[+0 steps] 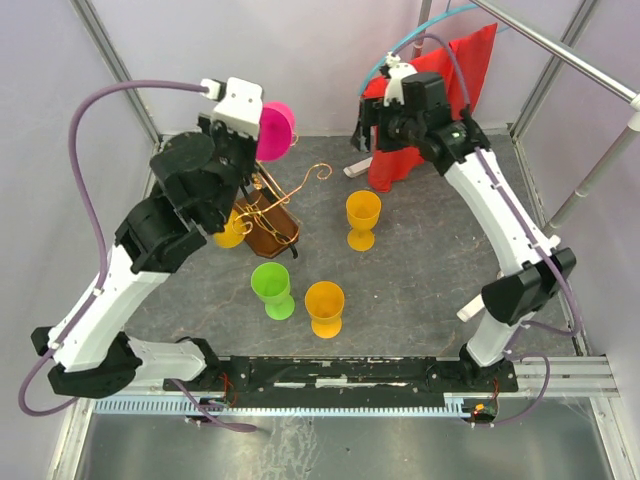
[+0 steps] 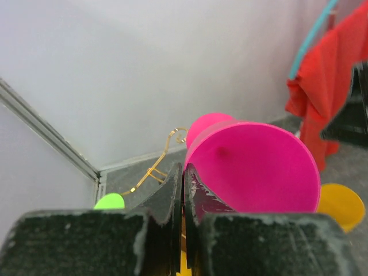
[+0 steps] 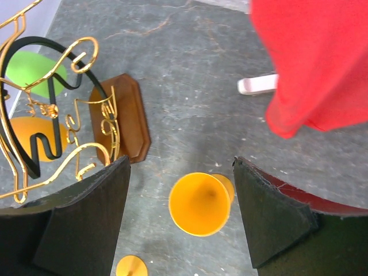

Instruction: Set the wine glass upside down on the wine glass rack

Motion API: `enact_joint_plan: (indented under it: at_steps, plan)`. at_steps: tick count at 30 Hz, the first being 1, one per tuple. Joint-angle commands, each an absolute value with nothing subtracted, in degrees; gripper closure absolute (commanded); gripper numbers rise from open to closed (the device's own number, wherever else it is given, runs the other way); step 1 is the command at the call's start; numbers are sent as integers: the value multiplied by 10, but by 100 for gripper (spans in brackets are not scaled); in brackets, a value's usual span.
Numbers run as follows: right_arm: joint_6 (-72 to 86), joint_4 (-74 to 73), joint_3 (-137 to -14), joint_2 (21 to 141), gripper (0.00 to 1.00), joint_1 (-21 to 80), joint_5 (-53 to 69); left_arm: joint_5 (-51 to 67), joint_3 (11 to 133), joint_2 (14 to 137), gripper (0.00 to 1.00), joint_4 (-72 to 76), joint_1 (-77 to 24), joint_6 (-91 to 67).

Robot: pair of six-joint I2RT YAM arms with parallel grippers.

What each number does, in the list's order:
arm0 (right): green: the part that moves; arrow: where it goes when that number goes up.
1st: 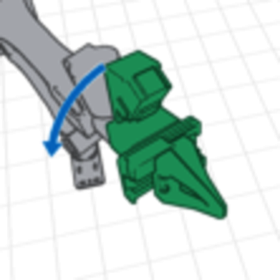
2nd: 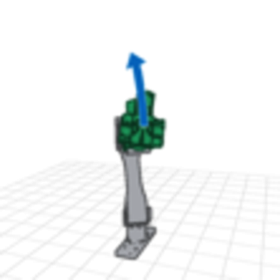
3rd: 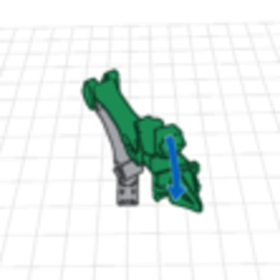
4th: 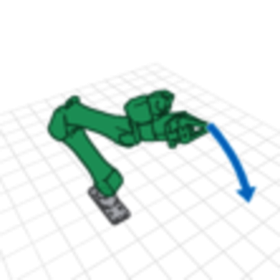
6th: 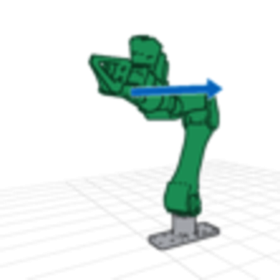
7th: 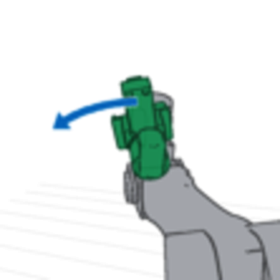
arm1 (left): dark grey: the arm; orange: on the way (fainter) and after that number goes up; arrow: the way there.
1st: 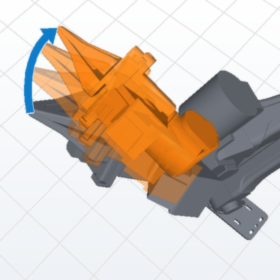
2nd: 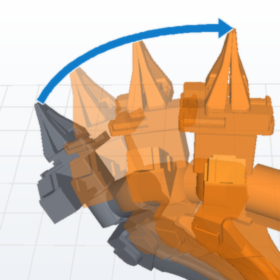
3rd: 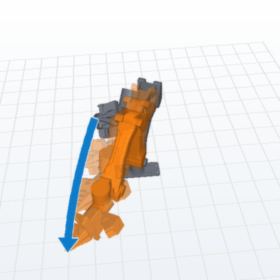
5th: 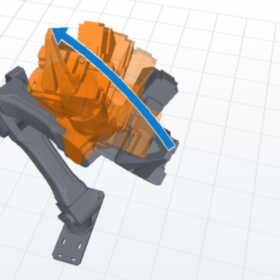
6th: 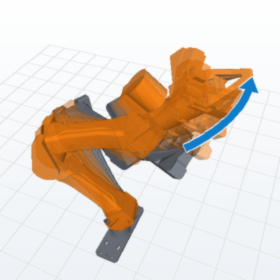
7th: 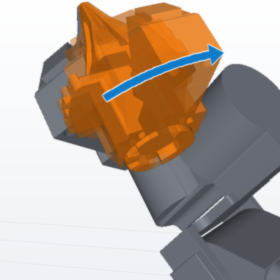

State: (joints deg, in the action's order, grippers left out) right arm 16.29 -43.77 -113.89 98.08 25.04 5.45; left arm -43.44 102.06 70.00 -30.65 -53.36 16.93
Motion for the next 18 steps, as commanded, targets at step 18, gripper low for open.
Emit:
enact_joint_plan:
  at_steps: [18]
  plan:
    - [215, -360, -1189, 1074, 21, 327, 59, -84, 1141, 845, 97, -237, -172, 72]
